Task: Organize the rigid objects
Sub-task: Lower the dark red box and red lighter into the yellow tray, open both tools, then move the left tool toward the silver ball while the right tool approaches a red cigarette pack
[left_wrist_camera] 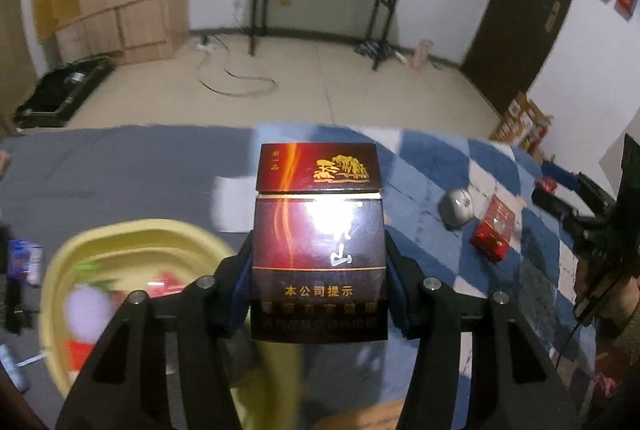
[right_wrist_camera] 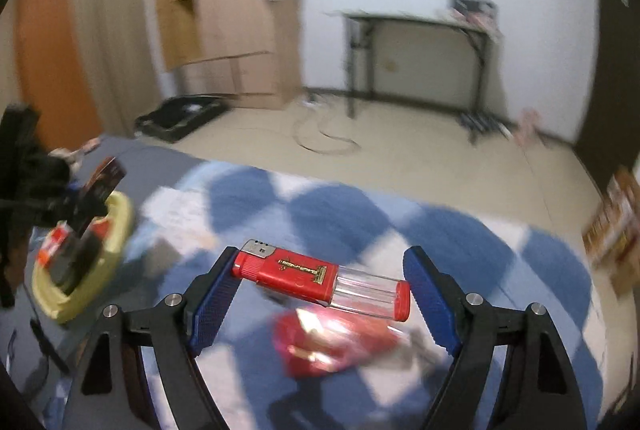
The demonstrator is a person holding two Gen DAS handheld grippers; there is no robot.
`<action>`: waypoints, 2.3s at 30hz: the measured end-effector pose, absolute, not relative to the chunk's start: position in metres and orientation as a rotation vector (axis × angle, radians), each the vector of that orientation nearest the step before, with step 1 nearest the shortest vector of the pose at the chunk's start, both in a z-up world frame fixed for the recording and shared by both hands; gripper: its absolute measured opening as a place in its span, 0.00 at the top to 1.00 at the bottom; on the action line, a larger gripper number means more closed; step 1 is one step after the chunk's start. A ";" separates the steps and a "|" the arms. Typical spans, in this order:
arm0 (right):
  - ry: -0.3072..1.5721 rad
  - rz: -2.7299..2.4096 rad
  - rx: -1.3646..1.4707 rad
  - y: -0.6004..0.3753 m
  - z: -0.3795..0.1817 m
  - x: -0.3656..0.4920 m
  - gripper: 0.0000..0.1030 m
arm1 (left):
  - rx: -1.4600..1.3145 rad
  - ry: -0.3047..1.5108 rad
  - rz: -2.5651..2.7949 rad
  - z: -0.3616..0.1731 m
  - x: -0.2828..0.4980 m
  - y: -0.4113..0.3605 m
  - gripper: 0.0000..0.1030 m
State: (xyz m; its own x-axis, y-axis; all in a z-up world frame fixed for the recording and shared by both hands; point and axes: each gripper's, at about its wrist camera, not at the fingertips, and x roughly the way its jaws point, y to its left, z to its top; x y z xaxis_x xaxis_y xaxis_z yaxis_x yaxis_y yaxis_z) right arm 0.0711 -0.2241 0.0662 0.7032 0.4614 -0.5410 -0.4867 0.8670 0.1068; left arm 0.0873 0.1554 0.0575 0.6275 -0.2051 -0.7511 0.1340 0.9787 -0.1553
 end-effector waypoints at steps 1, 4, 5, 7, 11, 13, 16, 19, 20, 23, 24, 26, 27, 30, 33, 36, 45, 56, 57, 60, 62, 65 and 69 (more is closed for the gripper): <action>0.579 0.561 -0.048 -0.210 0.072 0.065 0.20 | -0.087 0.866 -0.166 0.064 0.081 0.170 0.45; 0.559 0.665 -0.084 -0.163 0.086 0.046 0.20 | -0.127 0.869 -0.064 0.073 0.056 0.226 0.45; 0.561 0.696 -0.098 -0.146 0.088 0.039 0.20 | -0.133 0.868 -0.036 0.073 0.047 0.239 0.45; 0.564 0.746 -0.126 -0.115 0.090 0.029 0.20 | -0.152 0.883 0.015 0.067 0.030 0.266 0.45; 0.548 0.835 -0.245 -0.051 0.092 0.008 0.20 | -0.204 0.949 0.092 0.038 -0.002 0.309 0.45; 0.552 0.871 -0.300 -0.019 0.093 0.004 0.20 | -0.187 0.976 0.105 0.025 -0.010 0.319 0.45; 0.555 0.911 -0.403 0.028 0.095 0.007 0.20 | -0.189 1.012 0.109 0.007 -0.016 0.330 0.45; 0.578 0.928 -0.529 0.077 0.090 0.020 0.20 | -0.156 1.062 0.113 -0.013 -0.015 0.336 0.45; 0.595 0.932 -0.564 0.090 0.088 0.023 0.20 | -0.161 1.073 0.103 -0.017 -0.014 0.336 0.45; 0.666 0.939 -0.639 0.127 0.077 0.038 0.20 | -0.177 1.073 0.071 -0.026 -0.012 0.338 0.45; 0.675 0.940 -0.653 0.133 0.075 0.042 0.20 | -0.188 1.078 0.063 -0.029 -0.010 0.339 0.45; 0.721 0.946 -0.698 0.158 0.066 0.055 0.20 | -0.194 1.087 0.049 -0.033 -0.006 0.338 0.45; 0.734 0.943 -0.721 0.166 0.063 0.059 0.20 | -0.192 1.089 0.045 -0.035 -0.005 0.338 0.45; 0.786 0.940 -0.793 0.190 0.052 0.070 0.20 | -0.194 1.089 0.030 -0.041 -0.005 0.338 0.45; 0.813 0.940 -0.811 0.201 0.042 0.075 0.20 | -0.203 1.099 0.024 -0.046 -0.002 0.339 0.45; 0.826 0.938 -0.822 0.204 0.035 0.075 0.19 | -0.206 1.076 0.028 -0.046 -0.005 0.339 0.44; 0.778 0.934 -0.664 0.171 0.048 0.074 0.00 | -0.230 0.974 0.035 -0.022 -0.020 0.344 0.09; 0.667 0.695 -0.229 -0.028 0.089 0.076 0.00 | -0.181 0.889 -0.114 0.049 0.025 0.248 0.00; 0.666 0.670 -0.229 -0.049 0.085 0.074 0.00 | -0.164 0.895 -0.146 0.049 0.032 0.232 0.00; 0.684 0.566 -0.247 -0.116 0.064 0.070 0.00 | -0.114 0.936 -0.199 0.044 0.058 0.169 0.00; 0.714 0.504 -0.246 -0.158 0.045 0.069 0.00 | -0.117 0.988 -0.222 0.036 0.076 0.130 0.00; 0.746 0.476 -0.254 -0.195 0.020 0.066 0.00 | -0.111 1.029 -0.281 0.025 0.097 0.072 0.00; 0.758 0.479 -0.262 -0.218 -0.001 0.066 0.00 | -0.142 1.075 -0.311 0.005 0.125 0.015 0.00</action>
